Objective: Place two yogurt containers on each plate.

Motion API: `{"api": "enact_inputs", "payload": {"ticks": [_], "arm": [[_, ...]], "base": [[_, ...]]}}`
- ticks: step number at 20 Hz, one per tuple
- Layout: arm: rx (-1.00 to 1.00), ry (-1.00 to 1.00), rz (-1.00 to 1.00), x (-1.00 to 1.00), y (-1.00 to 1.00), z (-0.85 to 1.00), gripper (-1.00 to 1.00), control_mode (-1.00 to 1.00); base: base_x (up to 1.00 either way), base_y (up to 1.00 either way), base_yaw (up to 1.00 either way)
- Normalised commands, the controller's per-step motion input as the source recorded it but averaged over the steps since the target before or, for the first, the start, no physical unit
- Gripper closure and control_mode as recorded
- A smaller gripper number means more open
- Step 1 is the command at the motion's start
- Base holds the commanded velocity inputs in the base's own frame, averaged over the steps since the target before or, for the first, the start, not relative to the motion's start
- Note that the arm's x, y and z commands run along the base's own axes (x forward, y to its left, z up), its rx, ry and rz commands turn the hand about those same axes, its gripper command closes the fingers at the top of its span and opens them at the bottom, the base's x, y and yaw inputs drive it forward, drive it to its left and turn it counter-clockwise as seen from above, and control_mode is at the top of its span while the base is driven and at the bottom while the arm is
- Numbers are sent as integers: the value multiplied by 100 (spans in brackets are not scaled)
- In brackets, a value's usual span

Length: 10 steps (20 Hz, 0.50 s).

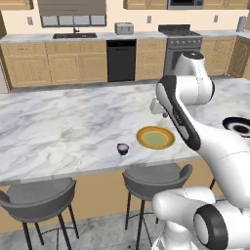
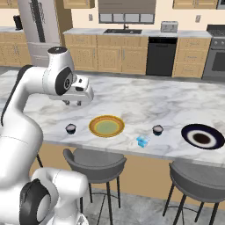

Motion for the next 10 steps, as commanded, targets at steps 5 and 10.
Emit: {"api": "enact_inputs", "payload": {"ticks": [5, 10], "arm": [[0, 0, -1, -2, -4, 0, -100, -100], [2, 4, -9, -1, -76, 0, -100, -100]], "base": [[0, 0, 0], [0, 0, 0]]}}
